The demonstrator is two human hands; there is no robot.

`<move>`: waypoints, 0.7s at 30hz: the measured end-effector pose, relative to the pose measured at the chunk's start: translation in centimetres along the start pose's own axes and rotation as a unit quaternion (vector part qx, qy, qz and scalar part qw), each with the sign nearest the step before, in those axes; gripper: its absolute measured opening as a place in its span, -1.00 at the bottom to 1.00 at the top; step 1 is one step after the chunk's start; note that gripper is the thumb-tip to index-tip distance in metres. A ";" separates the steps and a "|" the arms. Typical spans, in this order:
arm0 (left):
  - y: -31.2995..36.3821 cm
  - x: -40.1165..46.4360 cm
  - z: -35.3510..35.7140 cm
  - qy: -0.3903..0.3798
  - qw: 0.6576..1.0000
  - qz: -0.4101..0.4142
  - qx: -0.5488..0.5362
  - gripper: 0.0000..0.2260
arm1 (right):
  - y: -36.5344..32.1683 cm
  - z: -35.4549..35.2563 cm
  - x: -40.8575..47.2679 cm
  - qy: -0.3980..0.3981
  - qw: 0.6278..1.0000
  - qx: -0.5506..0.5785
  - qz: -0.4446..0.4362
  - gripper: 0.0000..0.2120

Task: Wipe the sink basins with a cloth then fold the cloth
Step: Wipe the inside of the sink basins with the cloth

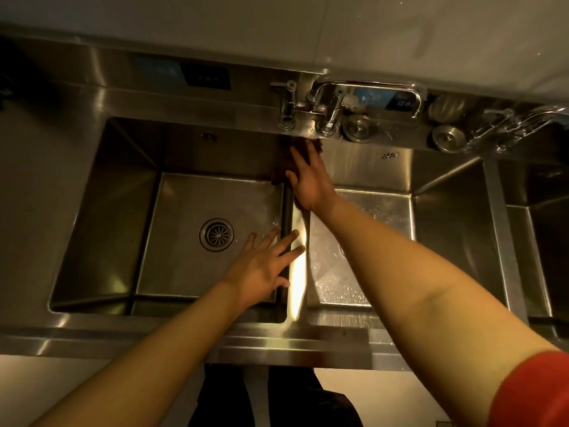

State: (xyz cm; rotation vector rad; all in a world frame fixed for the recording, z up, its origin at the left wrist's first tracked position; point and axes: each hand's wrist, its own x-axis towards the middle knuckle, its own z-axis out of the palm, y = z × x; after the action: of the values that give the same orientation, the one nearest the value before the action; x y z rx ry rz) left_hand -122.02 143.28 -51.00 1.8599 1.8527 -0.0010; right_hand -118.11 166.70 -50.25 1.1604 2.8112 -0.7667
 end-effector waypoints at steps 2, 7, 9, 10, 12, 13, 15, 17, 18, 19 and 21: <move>1.0 -1.4 0.6 0.000 1.000 0.004 -0.005 -0.39 | -0.4 0.7 -2.6 0.000 1.000 0.000 -0.002 -0.41; 4.2 -7.0 3.7 0.033 0.999 0.012 -0.022 -0.44 | -1.0 2.5 -10.9 0.021 0.999 0.014 -0.026 -0.46; 4.8 -9.2 5.3 0.043 0.999 0.002 -0.020 -0.46 | -1.4 3.4 -14.1 0.015 0.999 0.018 -0.024 -0.47; 4.9 -10.1 6.0 0.036 0.999 -0.007 -0.019 -0.47 | -1.7 3.9 -15.6 0.010 0.999 0.023 -0.021 -0.46; 4.7 -11.8 7.2 0.019 1.000 -0.019 -0.014 -0.47 | -2.1 4.7 -18.4 0.003 1.000 0.027 -0.014 -0.46; 4.4 -12.5 7.7 0.011 1.000 -0.024 -0.011 -0.47 | -2.3 5.2 -19.7 0.002 1.000 0.026 -0.012 -0.46; 3.7 -13.7 8.5 -0.001 0.999 -0.033 -0.006 -0.45 | -2.9 6.0 -22.4 0.002 1.000 0.030 -0.005 -0.46; 2.9 -14.6 8.8 -0.012 0.999 -0.043 -0.006 -0.44 | -3.4 6.8 -24.9 0.000 1.000 0.030 0.003 -0.45; 2.5 -14.9 8.7 -0.022 0.999 -0.047 -0.006 -0.43 | -3.7 7.2 -25.9 -0.004 1.000 0.023 0.007 -0.44; 2.2 -15.2 8.6 -0.031 0.998 -0.048 -0.006 -0.42 | -3.9 7.6 -26.8 -0.009 1.000 0.007 0.012 -0.44; 1.6 -15.7 8.3 -0.041 0.998 -0.050 -0.009 -0.38 | -4.3 8.0 -27.7 -0.027 0.998 -0.042 0.026 -0.44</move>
State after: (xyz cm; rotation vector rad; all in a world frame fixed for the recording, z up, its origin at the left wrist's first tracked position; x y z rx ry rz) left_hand -118.72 125.79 -52.20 1.7266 1.8815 -0.0943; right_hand -102.27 142.19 -50.28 1.1768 2.7286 -0.6605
